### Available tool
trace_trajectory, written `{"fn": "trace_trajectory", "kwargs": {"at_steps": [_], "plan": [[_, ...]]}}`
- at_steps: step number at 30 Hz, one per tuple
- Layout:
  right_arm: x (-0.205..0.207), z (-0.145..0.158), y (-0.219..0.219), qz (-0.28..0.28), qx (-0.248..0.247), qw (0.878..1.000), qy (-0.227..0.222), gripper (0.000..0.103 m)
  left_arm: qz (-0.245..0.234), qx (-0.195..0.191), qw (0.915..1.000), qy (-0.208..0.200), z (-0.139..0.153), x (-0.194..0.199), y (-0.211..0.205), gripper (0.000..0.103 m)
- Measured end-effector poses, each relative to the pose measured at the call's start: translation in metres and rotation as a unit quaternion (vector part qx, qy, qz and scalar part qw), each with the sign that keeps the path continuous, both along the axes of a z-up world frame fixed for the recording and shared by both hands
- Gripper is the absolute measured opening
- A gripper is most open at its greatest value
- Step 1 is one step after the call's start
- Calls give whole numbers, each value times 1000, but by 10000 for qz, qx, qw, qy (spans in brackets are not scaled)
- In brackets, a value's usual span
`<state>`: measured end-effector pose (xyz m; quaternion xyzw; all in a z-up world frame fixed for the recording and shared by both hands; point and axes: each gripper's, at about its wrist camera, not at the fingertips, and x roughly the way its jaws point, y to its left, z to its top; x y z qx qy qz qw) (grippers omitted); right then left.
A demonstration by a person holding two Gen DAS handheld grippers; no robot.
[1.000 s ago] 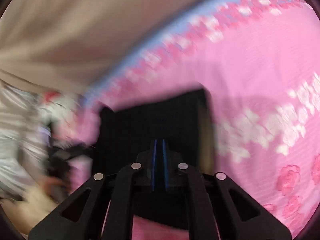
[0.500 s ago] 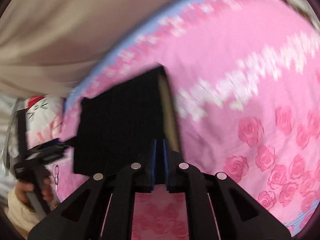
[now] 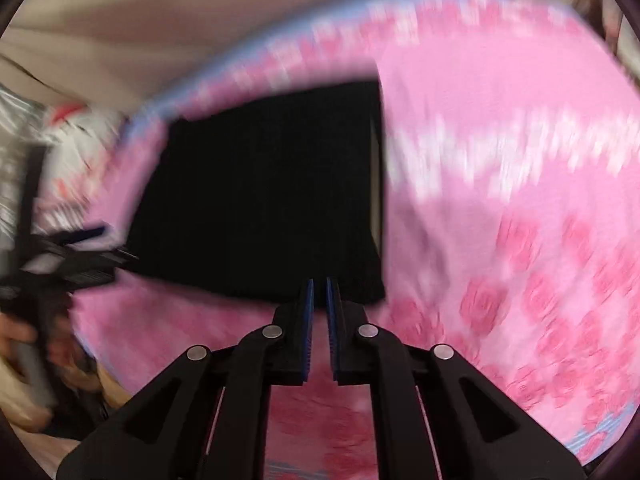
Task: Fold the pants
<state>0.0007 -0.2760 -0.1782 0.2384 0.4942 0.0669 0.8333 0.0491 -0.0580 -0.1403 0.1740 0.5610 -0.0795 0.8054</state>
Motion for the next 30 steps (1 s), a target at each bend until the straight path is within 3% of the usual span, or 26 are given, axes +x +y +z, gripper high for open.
{"fn": "trace_trajectory", "kwargs": {"at_steps": [3, 7, 11, 14, 17, 21, 23, 24, 26, 28, 30], "plan": [[-11, -8, -7, -300, 4, 9990, 340, 8, 116, 177, 9997, 144, -17, -5, 15, 98], [-21, 50, 1, -194, 101, 9988, -438, 8, 269, 54, 9992, 276, -28, -10, 32, 98], [29, 99, 35, 379, 409, 9934, -1002, 9, 446, -121, 9987, 235, -20, -15, 46, 98], [80, 94, 76, 865, 330, 9912, -945, 9, 597, -122, 9980, 144, -16, -16, 65, 98], [120, 76, 110, 1118, 132, 9906, -776, 9, 829, -124, 9959, 344, -30, -11, 86, 98], [158, 68, 129, 1128, 44, 9903, -813, 9, 1113, -143, 9921, 566, -45, -14, 107, 98], [186, 50, 128, 1023, -50, 9937, -462, 4, 1200, -252, 9908, 576, -45, -19, 116, 98], [198, 43, 126, 914, 133, 9953, -295, 4, 1229, -319, 9902, 583, -44, -22, 121, 98], [198, 59, 118, 651, 479, 9957, -445, 9, 1285, -375, 9894, 567, -42, -26, 130, 98], [185, 88, 126, 860, 331, 9921, -856, 9, 1344, -420, 9886, 535, -38, -30, 142, 98], [173, 97, 144, 1143, 127, 9900, -821, 9, 1447, -490, 9870, 498, -33, -35, 154, 98]]}}
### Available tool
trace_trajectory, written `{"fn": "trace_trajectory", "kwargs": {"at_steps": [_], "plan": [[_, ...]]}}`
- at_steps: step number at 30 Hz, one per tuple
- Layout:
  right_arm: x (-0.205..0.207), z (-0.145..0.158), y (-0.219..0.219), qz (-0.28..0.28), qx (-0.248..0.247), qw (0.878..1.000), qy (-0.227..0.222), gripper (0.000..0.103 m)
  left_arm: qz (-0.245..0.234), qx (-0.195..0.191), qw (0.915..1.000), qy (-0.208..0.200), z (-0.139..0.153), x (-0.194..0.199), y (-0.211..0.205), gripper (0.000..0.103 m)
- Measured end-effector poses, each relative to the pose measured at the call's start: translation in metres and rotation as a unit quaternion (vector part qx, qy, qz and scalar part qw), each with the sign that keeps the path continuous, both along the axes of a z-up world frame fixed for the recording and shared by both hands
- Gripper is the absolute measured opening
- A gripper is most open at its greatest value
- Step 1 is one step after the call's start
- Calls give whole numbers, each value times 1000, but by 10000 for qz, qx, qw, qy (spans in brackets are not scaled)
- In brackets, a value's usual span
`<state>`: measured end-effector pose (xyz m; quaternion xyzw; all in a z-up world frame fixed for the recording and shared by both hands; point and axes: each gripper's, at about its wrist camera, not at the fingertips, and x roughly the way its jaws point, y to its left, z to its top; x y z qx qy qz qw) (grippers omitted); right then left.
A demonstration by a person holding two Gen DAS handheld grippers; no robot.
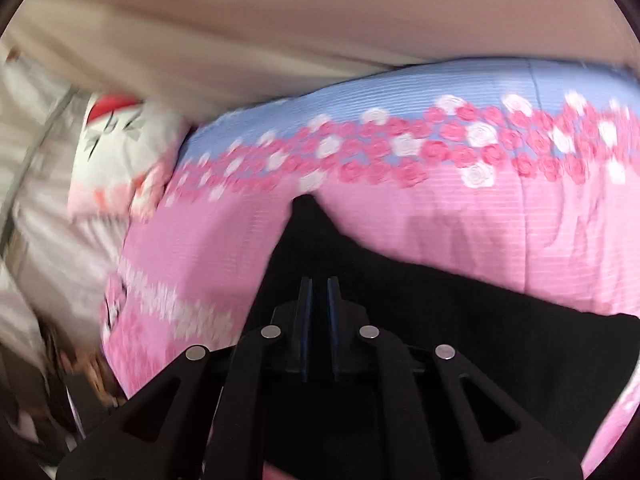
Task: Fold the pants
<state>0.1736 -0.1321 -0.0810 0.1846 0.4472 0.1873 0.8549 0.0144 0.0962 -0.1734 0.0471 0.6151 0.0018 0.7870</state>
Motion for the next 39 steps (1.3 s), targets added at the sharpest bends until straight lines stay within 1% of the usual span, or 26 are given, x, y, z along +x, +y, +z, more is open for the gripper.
{"fn": "trace_trajectory", "kwargs": {"at_steps": [3, 5, 6, 7, 8, 9, 10, 11, 13, 15, 16, 18, 19, 20, 22, 23, 25, 26, 28, 29, 33, 34, 36, 37, 38, 39], "plan": [[-24, -13, 37, 584, -82, 9978, 312, 9, 180, -89, 9998, -14, 4, -6, 18, 98], [-39, -41, 78, 1193, -516, 9899, 559, 9, 277, -79, 9996, -39, 8, -7, 27, 98], [-48, -58, 93, 1327, -773, 9863, 600, 9, 329, -62, 9994, -73, 11, -7, 31, 98], [-54, -62, 96, 1237, -792, 9880, 468, 9, 380, -52, 9992, -112, 14, -5, 36, 98], [-56, -58, 92, 1113, -610, 9907, 496, 9, 436, -44, 9989, -160, 18, -3, 41, 98], [-57, -53, 83, 1004, -269, 9928, 601, 9, 461, -25, 9988, -183, 21, -4, 48, 98], [-57, -46, 71, 885, 79, 9940, 635, 9, 472, 1, 9987, -200, 25, -1, 52, 98], [-61, -34, 48, 624, 310, 9965, 468, 9, 466, 10, 9986, -238, 29, 6, 51, 98], [-72, -19, -3, 39, 488, 9987, 155, 9, 375, -41, 9986, -360, 40, 20, 47, 98], [-89, -16, -71, -762, 451, 9960, 84, 10, 193, -105, 9986, -487, 53, 32, 31, 98], [-102, -22, -113, -1226, 447, 9914, 111, 10, 85, -133, 9984, -548, 58, 37, 19, 98], [-120, -37, -166, -1882, 537, 9802, 283, 10, -247, -190, 9974, -646, 67, 49, -13, 98], [-130, -51, -196, -2182, 839, 9714, 417, 10, -422, -183, 9966, -682, 69, 53, -31, 98], [-134, -60, -210, -2280, 1015, 9671, 484, 10, -577, -180, 9956, -709, 71, 56, -48, 98], [-136, -76, -222, -2223, 1133, 9673, 451, 10, -921, -166, 9933, -683, 69, 64, -89, 98], [-132, -86, -221, -2051, 1280, 9693, 446, 10, -1128, -144, 9914, -651, 66, 67, -114, 98], [-126, -104, -220, -1750, 1701, 9688, 427, 10, -1375, 41, 9883, -653, 59, 69, -149, 98], [-124, -110, -215, -1590, 1815, 9698, 346, 10, -1546, 235, 9854, -673, 53, 69, -171, 98], [-124, -110, -207, -1375, 1905, 9719, 155, 10, -1708, 581, 9811, -706, 43, 72, -194, 98], [-125, -106, -202, -1226, 2060, 9708, 0, 10, -1783, 788, 9784, -683, 35, 73, -206, 98], [-124, -89, -193, -831, 2426, 9653, -495, 10, -1806, 1137, 9755, -539, 18, 73, -219, 98], [-123, -85, -191, -760, 2399, 9661, -571, 11, -1805, 1207, 9747, -536, 17, 71, -223, 98], [-116, -82, -186, -644, 2000, 9758, -599, 28, -1796, 1363, 9727, -542, 15, 71, -228, 98], [-112, -84, -187, -703, 1793, 9797, -558, 50, -1794, 1405, 9722, -543, 15, 70, -228, 98], [-109, -85, -187, -790, 1665, 9815, -524, 67, -1785, 1461, 9715, -538, 13, 70, -232, 98], [-107, -87, -190, -885, 1582, 9820, -536, 70, -1774, 1518, 9709, -537, 13, 70, -235, 98]]}}
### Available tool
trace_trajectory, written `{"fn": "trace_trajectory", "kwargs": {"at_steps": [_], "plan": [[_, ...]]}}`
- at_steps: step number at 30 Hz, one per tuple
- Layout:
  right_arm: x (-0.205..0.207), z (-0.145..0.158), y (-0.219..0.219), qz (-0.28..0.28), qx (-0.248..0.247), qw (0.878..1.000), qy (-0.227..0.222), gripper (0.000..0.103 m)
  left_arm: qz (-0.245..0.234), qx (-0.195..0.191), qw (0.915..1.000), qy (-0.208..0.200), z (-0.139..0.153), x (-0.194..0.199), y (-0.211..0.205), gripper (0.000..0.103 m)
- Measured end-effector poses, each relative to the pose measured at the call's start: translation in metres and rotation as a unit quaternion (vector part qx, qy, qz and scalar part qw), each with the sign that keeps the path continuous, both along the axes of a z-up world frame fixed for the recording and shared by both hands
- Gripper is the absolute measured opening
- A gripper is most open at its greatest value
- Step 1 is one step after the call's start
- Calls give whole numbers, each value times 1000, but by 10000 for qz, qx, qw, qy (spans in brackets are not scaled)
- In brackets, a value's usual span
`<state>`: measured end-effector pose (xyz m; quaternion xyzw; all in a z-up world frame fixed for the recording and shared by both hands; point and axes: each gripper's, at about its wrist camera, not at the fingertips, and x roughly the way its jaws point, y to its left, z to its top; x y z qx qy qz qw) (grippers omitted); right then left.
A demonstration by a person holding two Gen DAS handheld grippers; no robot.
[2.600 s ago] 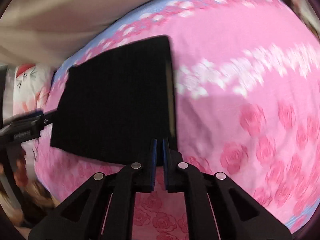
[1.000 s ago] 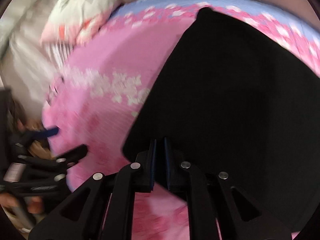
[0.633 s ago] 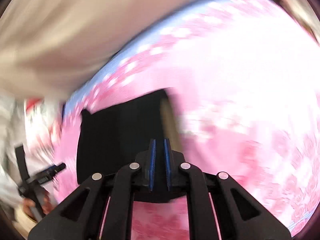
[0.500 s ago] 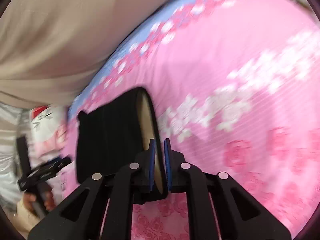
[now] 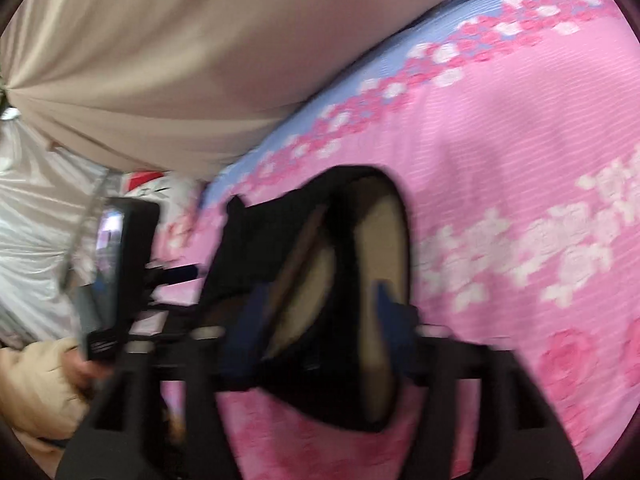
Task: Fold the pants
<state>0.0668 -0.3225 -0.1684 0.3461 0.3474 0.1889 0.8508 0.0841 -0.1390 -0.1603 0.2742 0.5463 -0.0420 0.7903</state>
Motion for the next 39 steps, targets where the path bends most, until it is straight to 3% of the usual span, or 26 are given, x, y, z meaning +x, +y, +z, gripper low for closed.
{"fn": "trace_trajectory", "kwargs": {"at_steps": [3, 8, 10, 14, 19, 20, 22, 25, 26, 28, 31, 32, 34, 36, 37, 38, 39], "plan": [[6, -6, -16, 87, 215, 9997, -27, 71, 19, 94, 10000, -21, 0, 0, -3, 98], [27, -11, -4, 870, 12, 9962, 105, 28, 97, 113, 9999, -26, 0, -1, -4, 98], [29, -23, -6, 987, -21, 9945, 341, 21, 93, 79, 9999, -12, 2, -2, -5, 98], [36, -31, -8, 1332, 477, 9893, 358, 20, 101, 19, 9999, 10, 3, -5, -5, 98], [56, -12, 18, 1726, 76, 9849, 130, 20, 153, -22, 9999, 41, 0, -6, -4, 98], [65, -11, 20, 1682, 56, 9856, 156, 19, 154, -15, 9999, 36, -1, -6, -4, 98], [72, -10, 21, 1545, -8, 9876, 289, 8, 161, -13, 9999, 39, -1, -5, -4, 98], [56, -6, 0, 1296, 231, 9912, 159, 8, 174, -101, 9998, 48, 2, -6, -3, 98], [56, -23, -6, 1178, 183, 9919, 433, 7, 162, -165, 9997, 51, 3, -6, -3, 98], [53, -42, -20, 1009, 834, 9894, 624, 7, 126, -202, 9996, 117, 1, -8, -4, 98], [41, -21, -25, 816, 886, 9926, 176, 7, 92, -221, 9996, 123, -1, -11, -7, 98], [47, -40, -20, 854, 725, 9921, 561, 7, 79, -244, 9996, 92, 0, -12, -8, 98], [45, -51, -33, 706, 1339, 9865, 628, 8, 45, -148, 9998, 107, -4, -11, -10, 98], [34, -30, -41, 511, 1261, 9905, 210, 8, 68, -221, 9996, 158, -2, -9, -10, 98], [35, -36, -42, 453, 1233, 9909, 279, 8, 78, -305, 9994, 155, 1, -9, -10, 98], [40, -53, -40, 489, 1199, 9896, 628, 8, 57, -340, 9993, 134, 3, -9, -10, 98], [40, -64, -43, 473, 1474, 9852, 742, 9, 26, -292, 9995, 137, 2, -9, -11, 98]]}}
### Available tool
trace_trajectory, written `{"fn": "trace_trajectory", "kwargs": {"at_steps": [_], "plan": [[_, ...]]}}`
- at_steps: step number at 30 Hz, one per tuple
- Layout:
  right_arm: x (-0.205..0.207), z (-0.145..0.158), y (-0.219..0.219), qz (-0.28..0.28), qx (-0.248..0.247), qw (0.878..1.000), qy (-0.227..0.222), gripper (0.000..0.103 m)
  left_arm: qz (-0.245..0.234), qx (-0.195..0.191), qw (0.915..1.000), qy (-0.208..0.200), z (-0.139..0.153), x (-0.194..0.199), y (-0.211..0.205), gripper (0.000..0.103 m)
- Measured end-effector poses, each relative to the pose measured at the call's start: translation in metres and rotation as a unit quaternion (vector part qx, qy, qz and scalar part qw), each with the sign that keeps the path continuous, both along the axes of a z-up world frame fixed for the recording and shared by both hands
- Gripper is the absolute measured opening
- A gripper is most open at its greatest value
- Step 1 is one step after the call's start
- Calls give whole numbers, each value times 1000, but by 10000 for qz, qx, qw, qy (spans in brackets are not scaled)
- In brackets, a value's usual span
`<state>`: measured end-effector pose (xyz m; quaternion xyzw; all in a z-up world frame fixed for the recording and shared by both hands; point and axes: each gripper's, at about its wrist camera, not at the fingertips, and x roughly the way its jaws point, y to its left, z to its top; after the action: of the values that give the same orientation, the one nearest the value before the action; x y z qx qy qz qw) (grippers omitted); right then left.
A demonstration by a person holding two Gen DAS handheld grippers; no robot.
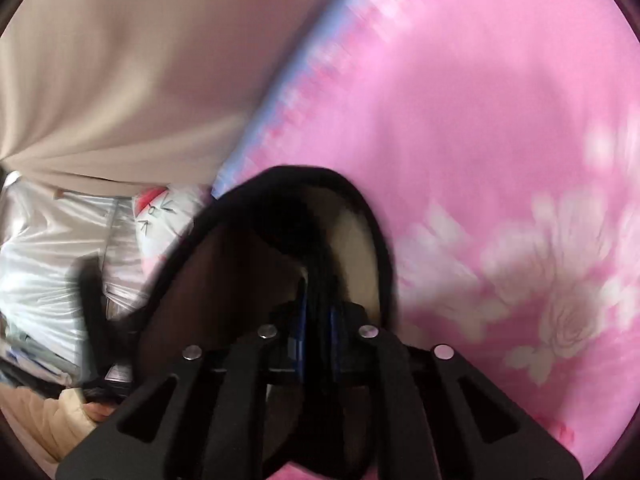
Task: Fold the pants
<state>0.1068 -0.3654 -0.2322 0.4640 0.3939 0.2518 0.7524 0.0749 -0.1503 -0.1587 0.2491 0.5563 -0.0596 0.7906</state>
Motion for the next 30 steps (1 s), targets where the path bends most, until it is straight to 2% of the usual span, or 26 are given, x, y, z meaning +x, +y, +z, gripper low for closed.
{"fn": "trace_trajectory", "kwargs": {"at_steps": [1, 2, 3, 4, 5, 6, 7, 10, 12, 14, 16, 17, 18, 19, 20, 21, 22, 24, 27, 30], "plan": [[-3, 4, -5, -87, 189, 9998, -14, 9, -37, 52, 10000, 13, -3, 0, -1, 98], [-6, 17, -7, -127, 86, 9996, -257, 9, -59, 91, 9999, 21, -5, 0, -2, 98], [-7, 21, -6, -110, -103, 9993, -332, 15, -74, 109, 9999, -5, -4, -1, -3, 98], [-6, 18, -4, -41, -461, 9988, -178, 21, -83, 123, 9999, -27, -4, -1, -3, 98], [-9, 15, -7, -4, -487, 9988, -67, 22, -84, 158, 9998, -46, -5, -1, -4, 98], [-17, 21, -18, -244, -460, 9986, 11, 25, -86, 141, 9999, -36, -6, 0, -4, 98], [-34, 39, -34, -714, -736, 9947, -8, 26, -79, 132, 9999, -29, -6, 0, -3, 98], [-68, 85, -54, -1161, -884, 9880, -511, 26, -61, 81, 9999, -54, 0, 0, 2, 98], [-73, 116, -37, -858, -922, 9885, -838, 26, 13, 7, 10000, -62, 2, -1, 10, 98], [-56, 129, -1, -203, -1246, 9869, -1008, 25, 90, -25, 10000, -23, -1, 0, 18, 98], [-28, 112, 27, 284, -1469, 9853, -824, 24, 191, -104, 9998, 44, -4, 3, 25, 98], [-11, 94, 35, 453, -1727, 9820, -612, 20, 242, -165, 9996, 63, -4, 4, 28, 98], [2, 77, 33, 394, -1972, 9787, -415, 9, 253, -183, 9995, 67, -4, 4, 29, 98], [10, 60, 21, 250, -1702, 9847, -267, 0, 240, -167, 9996, 65, -4, 5, 29, 98], [11, 49, 1, -17, -989, 9951, -49, 0, 222, -133, 9997, 29, -3, 5, 28, 98], [8, 48, -16, -299, -764, 9965, 180, 0, 213, -82, 9997, -67, 0, 5, 28, 98], [0, 57, -28, -545, -891, 9943, 196, 5, 200, -45, 9997, -123, 3, 4, 29, 98], [-25, 83, -42, -786, -1359, 9876, 60, 7, 218, -6, 9993, -313, 11, 4, 37, 98], [-60, 102, -35, -655, -1896, 9795, 174, 11, 373, -27, 9984, -432, 20, 6, 63, 98], [-84, 86, -1, -364, -2091, 9755, 575, 13, 568, -152, 9977, -337, 22, 8, 97, 98]]}}
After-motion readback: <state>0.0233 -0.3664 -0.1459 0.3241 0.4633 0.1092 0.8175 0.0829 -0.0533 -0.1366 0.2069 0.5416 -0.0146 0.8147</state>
